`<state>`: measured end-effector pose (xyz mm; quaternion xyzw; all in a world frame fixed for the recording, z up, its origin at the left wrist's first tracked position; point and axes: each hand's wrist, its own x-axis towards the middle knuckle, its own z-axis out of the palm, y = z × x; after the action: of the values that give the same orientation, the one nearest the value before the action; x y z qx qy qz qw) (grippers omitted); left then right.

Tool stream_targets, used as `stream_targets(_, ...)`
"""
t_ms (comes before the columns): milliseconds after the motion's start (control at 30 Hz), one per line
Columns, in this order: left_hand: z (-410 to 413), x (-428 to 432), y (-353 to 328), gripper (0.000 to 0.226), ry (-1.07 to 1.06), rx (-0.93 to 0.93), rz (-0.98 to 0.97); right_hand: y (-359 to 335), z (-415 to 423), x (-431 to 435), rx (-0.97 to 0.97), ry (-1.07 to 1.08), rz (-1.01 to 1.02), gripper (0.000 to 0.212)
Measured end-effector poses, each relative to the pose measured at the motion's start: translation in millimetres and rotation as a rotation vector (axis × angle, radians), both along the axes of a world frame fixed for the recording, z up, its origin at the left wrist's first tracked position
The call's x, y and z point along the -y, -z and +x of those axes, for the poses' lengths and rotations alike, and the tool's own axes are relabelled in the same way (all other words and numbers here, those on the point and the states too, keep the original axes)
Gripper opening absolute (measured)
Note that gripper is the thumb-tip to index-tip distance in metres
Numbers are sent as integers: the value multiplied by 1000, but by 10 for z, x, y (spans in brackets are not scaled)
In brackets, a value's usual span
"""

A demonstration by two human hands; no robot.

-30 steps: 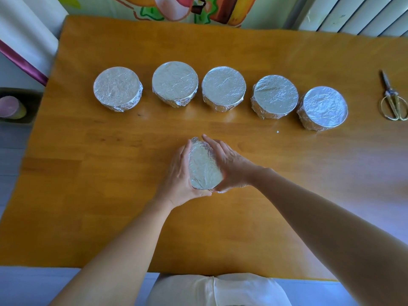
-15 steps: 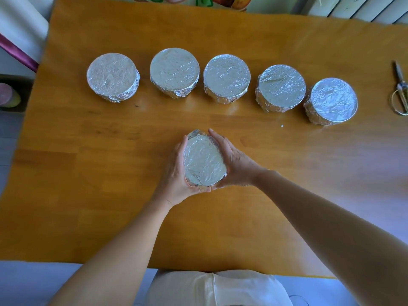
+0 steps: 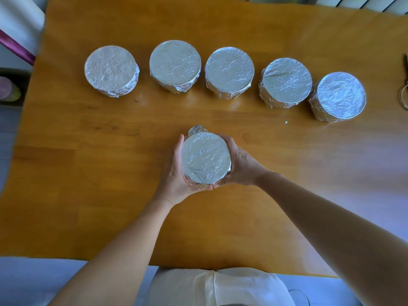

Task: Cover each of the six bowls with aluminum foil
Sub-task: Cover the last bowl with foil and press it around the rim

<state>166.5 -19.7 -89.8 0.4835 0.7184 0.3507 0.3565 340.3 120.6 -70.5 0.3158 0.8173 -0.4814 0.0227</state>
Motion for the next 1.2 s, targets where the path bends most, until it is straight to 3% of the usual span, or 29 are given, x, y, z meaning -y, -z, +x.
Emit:
stream_targets(200, 31, 44, 55, 136, -66, 44, 24, 41, -2, 19, 8, 9, 33, 128)
stream_targets(467, 59, 36, 99, 113, -54, -239, 65, 67, 7, 38, 12, 17, 46, 129)
stream_targets(800, -80, 112, 0, 147, 74, -426, -254, 54, 8, 141, 66, 75, 137, 137)
stream_targets(933, -165, 269, -99, 159, 86, -440, -317, 23, 26, 138, 150, 81, 122, 150)
stream_targets(1100, -169, 313, -273, 146, 34, -441, -178, -72, 152, 151, 210, 46, 126, 156)
stream_targets(1200, -75, 155, -397, 133, 34, -491, -80, -185, 230, 111, 155, 50, 207, 138)
